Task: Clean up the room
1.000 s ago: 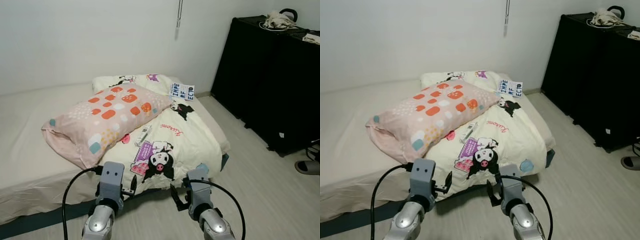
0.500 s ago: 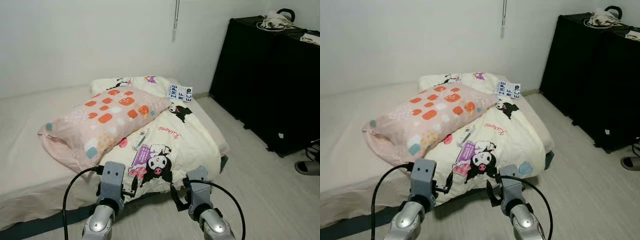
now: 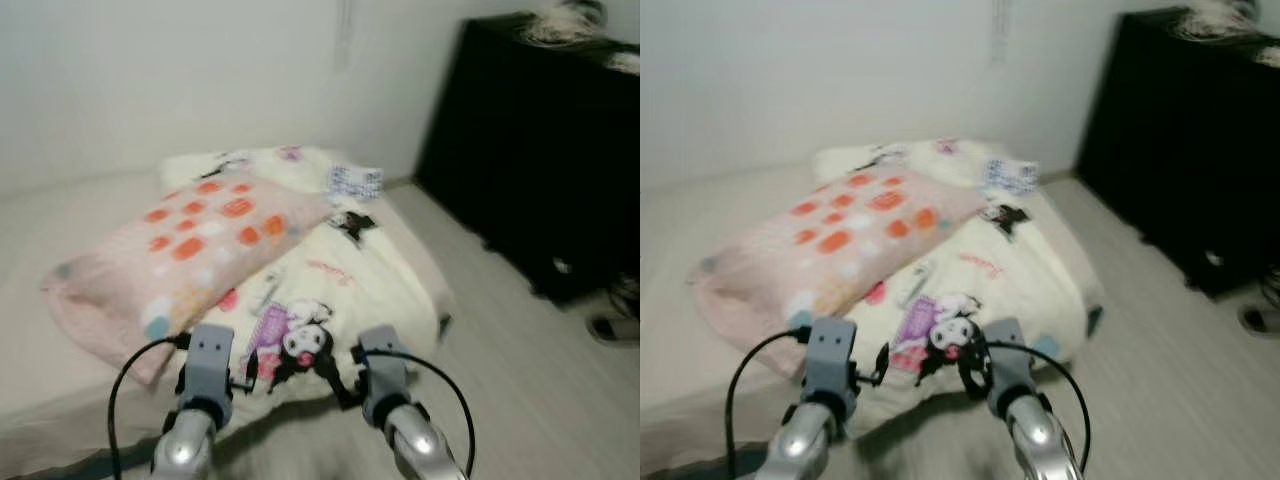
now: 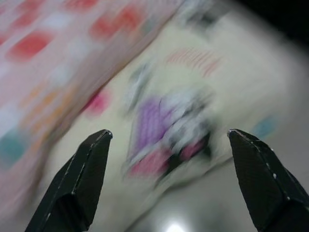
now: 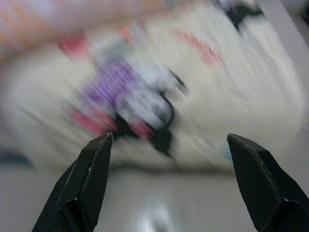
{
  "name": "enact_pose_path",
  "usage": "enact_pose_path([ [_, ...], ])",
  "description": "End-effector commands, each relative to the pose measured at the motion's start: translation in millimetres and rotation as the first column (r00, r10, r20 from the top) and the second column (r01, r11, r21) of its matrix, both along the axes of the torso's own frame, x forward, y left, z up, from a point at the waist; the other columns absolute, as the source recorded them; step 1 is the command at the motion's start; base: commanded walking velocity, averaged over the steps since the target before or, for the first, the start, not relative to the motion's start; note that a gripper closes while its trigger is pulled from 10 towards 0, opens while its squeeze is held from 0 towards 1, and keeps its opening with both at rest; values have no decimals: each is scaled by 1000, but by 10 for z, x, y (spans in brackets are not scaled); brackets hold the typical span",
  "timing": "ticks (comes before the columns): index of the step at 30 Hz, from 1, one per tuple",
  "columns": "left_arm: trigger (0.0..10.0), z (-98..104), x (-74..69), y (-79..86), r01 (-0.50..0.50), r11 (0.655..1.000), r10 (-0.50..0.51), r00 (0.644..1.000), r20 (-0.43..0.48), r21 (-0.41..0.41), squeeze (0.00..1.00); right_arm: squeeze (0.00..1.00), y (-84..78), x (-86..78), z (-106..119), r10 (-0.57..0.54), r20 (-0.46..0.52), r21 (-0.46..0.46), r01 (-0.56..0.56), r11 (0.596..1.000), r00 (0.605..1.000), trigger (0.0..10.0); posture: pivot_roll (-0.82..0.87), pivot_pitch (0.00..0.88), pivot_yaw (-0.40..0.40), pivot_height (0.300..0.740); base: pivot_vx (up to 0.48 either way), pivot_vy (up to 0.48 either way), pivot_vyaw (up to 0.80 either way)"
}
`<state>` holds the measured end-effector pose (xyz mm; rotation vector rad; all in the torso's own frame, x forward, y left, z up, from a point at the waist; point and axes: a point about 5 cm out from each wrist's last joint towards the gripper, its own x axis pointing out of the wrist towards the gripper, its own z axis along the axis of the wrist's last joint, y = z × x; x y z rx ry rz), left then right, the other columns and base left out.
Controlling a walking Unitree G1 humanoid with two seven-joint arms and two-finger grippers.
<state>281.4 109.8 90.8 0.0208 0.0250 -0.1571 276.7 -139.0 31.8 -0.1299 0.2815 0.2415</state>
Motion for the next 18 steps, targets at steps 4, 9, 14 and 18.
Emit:
enact_pose_path([
  [4,10000,-134,-58,177,-56,998,57,997,-54,16,0,0,169,55,79,42,30,14,-42,999,999,10000,-25,132,-10,740,381,0,742],
  [9,10000,-137,-58,181,-58,998,58,997,-56,15,0,0,172,52,78,47,30,20,-47,999,998,10000,-26,132,-12,740,368,0,480],
  [14,10000,-135,-59,184,-61,998,61,997,-56,15,0,0,184,48,77,60,31,17,-60,998,998,10000,-26,131,-14,740,362,0,0],
  [18,10000,-136,-61,191,-64,998,65,996,-56,14,0,0,201,46,74,78,27,4,-78,997,997,10000,-25,133,-15,740,352,0,619],
])
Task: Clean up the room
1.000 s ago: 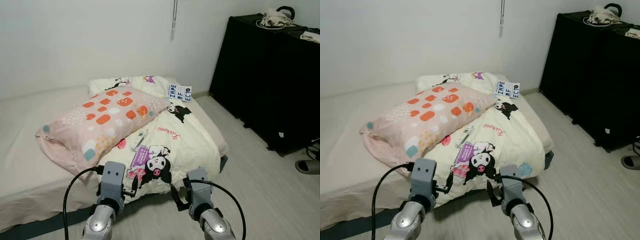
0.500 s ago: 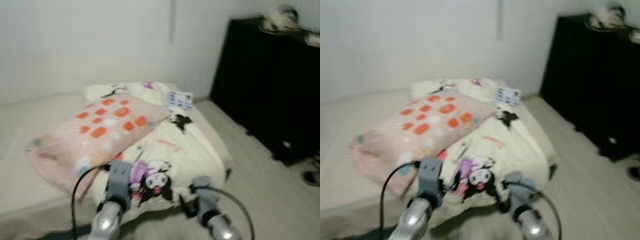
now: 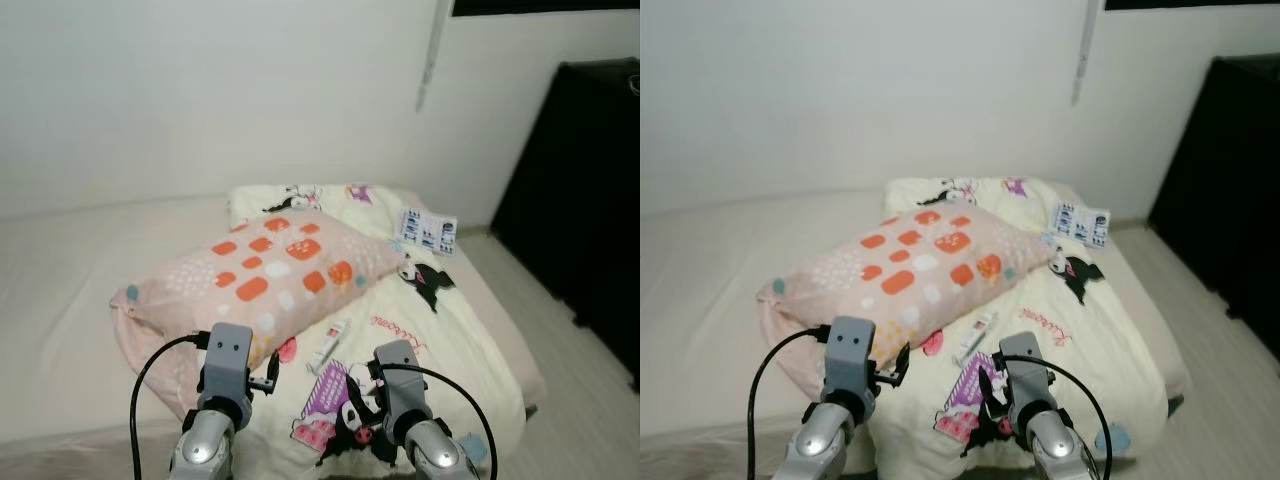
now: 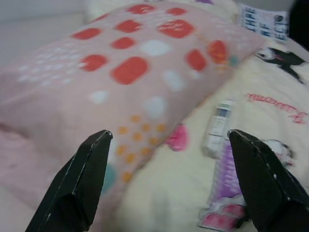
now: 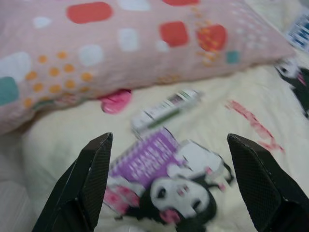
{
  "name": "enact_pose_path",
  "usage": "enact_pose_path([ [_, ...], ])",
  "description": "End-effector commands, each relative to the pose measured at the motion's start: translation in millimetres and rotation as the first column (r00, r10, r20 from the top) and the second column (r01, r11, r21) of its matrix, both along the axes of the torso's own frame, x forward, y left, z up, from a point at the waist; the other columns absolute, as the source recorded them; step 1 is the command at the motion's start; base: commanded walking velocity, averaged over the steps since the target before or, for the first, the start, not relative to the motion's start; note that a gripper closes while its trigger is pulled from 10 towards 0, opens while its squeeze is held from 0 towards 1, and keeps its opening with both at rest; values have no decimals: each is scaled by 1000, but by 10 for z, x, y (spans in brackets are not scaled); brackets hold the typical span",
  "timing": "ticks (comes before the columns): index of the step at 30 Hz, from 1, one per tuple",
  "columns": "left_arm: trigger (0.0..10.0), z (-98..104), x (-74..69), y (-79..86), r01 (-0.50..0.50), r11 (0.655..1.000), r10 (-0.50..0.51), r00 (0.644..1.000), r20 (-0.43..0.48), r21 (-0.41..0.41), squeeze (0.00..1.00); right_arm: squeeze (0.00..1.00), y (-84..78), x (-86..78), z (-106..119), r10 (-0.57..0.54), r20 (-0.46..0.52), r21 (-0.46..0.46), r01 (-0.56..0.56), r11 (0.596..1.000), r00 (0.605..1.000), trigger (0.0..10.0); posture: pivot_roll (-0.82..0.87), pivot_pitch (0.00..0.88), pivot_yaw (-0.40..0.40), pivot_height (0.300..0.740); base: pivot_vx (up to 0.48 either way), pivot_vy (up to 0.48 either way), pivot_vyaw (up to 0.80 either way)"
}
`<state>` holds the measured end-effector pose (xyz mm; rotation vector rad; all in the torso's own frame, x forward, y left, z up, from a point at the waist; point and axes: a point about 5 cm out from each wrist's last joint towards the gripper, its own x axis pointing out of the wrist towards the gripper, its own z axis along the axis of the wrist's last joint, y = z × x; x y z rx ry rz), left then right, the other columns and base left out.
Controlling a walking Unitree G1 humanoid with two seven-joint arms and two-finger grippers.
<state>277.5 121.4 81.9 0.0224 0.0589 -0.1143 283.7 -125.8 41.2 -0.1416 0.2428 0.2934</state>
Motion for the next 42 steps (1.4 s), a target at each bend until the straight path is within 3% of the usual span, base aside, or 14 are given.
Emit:
enact_pose_path([
  [1,10000,-48,-24,75,-23,1000,23,999,-24,8,0,0,70,-25,-21,24,-10,5,-24,1000,1000,10000,-25,133,-16,740,349,0,800],
  [11,10000,-58,-28,82,-21,1000,21,999,-29,13,0,0,53,-27,-23,0,-16,33,1,999,1000,10000,-25,135,-15,740,309,0,320],
  [27,10000,-89,-67,-14,76,997,-76,996,-36,21,0,0,43,-49,-50,-19,-29,42,20,999,999,10000,-26,125,-8,740,0,0,0],
  [42,10000,-95,-68,-23,93,995,-92,995,-43,28,0,0,27,-60,-53,-41,-36,56,43,997,999,10000,-27,135,-7,740,0,0,-213],
])
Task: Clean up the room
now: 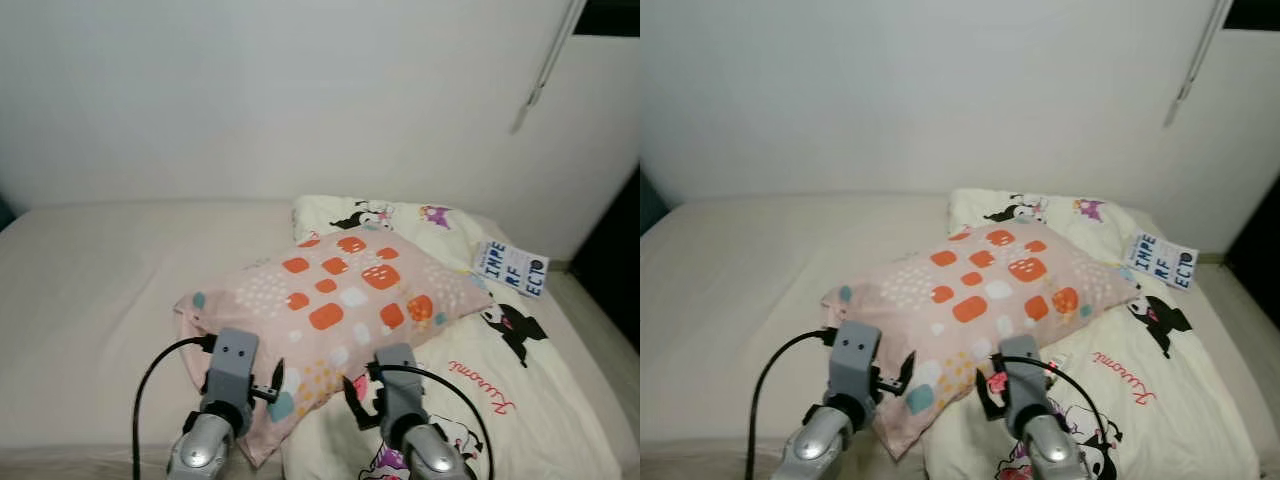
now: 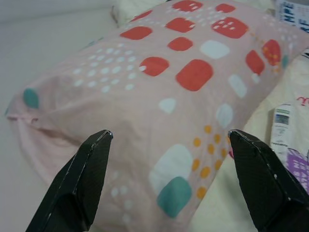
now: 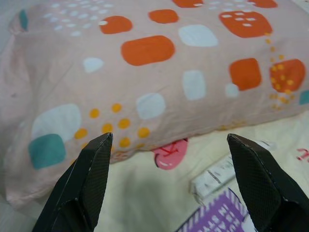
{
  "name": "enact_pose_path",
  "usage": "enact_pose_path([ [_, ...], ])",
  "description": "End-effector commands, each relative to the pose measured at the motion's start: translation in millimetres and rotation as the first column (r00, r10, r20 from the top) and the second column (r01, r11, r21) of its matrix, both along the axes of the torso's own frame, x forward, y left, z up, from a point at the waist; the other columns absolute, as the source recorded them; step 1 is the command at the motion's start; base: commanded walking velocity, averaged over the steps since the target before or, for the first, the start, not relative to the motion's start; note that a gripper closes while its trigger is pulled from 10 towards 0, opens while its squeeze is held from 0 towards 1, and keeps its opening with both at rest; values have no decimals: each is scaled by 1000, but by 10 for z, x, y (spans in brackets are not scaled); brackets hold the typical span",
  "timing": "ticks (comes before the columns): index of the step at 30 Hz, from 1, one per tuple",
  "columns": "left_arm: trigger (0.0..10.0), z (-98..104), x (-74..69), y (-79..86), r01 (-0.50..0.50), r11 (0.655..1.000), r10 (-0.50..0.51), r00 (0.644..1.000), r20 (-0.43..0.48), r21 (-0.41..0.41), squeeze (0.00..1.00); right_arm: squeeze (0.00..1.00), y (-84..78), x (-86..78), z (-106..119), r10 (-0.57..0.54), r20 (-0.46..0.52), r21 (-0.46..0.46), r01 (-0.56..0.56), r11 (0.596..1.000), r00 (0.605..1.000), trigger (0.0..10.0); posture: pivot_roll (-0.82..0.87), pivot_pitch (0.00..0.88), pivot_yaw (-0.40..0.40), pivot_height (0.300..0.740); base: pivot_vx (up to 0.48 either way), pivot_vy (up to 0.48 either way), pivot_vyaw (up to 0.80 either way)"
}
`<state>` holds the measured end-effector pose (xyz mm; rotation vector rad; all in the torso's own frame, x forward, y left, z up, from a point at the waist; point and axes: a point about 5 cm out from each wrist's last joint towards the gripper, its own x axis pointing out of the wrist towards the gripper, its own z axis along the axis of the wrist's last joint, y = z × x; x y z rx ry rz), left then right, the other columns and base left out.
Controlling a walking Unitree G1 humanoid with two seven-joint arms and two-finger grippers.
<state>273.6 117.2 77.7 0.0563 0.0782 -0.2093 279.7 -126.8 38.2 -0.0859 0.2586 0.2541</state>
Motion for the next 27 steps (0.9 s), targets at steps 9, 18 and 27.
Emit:
enact_pose_path([
  [9,10000,-70,-18,26,5,999,-3,999,-37,54,0,0,31,-29,-29,2,-19,7,-2,1000,1000,10000,-29,138,-4,740,0,-36,0],
  [18,10000,-111,2,58,-44,998,47,997,-68,49,0,0,19,-33,-27,-5,-20,5,5,1000,1000,10000,-31,142,-4,740,0,-285,0],
  [27,10000,-112,4,49,-41,998,45,996,-71,54,0,0,-12,-7,-14,-19,-20,-1,19,1000,1000,10000,-33,142,-8,740,0,0,0],
])
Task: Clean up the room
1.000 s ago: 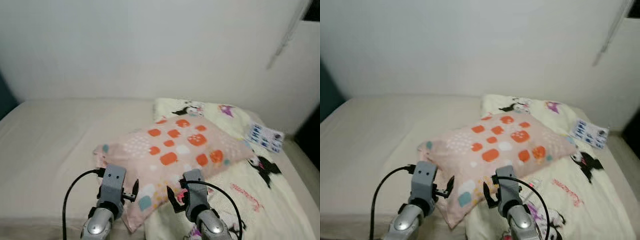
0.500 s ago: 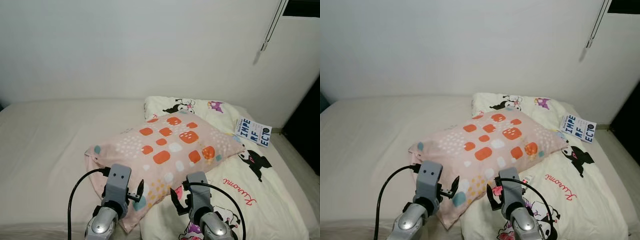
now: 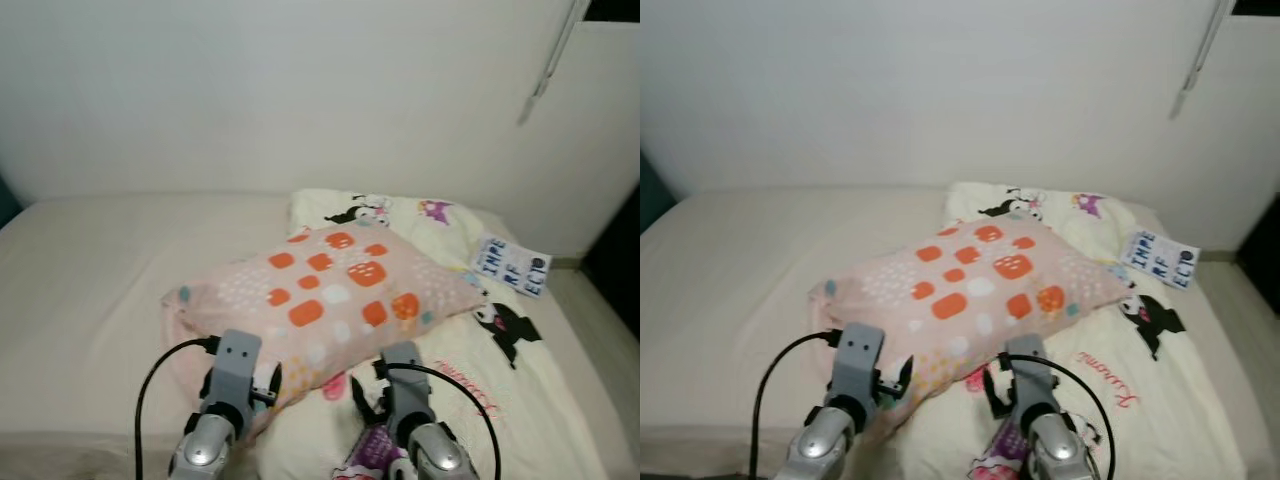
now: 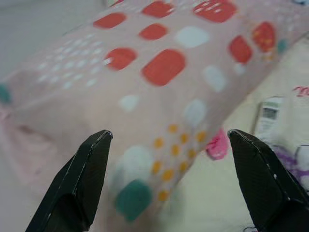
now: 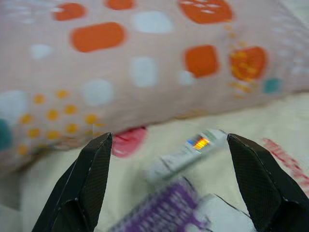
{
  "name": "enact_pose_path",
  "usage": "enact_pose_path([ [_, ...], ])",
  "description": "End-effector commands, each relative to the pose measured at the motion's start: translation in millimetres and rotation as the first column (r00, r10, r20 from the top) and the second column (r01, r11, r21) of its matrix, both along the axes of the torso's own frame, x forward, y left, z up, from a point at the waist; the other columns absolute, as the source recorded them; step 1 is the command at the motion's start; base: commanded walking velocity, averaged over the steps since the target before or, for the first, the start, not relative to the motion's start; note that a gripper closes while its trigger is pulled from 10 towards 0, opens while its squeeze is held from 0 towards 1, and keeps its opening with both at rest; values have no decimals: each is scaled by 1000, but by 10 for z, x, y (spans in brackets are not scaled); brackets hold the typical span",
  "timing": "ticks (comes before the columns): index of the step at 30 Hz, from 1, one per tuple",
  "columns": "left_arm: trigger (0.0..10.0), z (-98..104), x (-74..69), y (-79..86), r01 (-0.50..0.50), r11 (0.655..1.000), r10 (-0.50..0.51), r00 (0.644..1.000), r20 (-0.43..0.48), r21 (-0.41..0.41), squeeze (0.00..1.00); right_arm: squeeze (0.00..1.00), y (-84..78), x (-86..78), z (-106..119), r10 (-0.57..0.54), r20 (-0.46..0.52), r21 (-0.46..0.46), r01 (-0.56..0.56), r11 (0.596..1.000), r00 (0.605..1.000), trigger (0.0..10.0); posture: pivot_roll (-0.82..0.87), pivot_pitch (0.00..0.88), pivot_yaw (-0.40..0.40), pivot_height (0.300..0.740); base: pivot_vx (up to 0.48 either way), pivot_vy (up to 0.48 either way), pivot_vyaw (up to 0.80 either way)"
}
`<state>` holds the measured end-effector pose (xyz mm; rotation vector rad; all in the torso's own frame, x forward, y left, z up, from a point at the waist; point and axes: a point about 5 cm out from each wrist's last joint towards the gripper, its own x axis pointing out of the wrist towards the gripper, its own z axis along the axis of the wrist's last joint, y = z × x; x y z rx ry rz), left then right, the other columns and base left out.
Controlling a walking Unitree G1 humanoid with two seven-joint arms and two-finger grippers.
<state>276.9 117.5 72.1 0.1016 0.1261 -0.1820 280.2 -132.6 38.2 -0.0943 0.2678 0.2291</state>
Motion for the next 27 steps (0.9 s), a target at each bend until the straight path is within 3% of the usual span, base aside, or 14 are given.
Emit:
enact_pose_path([
  [1,10000,-56,-28,44,-19,1000,19,999,-29,3,0,0,41,-3,-7,0,-10,9,0,1000,1000,10000,-33,142,-8,740,0,0,0],
  [9,10000,-53,-18,57,-28,1000,28,999,-25,6,0,0,10,20,14,-25,-4,16,25,1000,1000,10000,-34,145,-8,740,0,0,0],
  [27,10000,-45,-22,102,-40,999,40,999,-24,-5,0,0,5,9,33,-16,8,29,16,999,1000,10000,-35,151,-4,677,0,0,0],
])
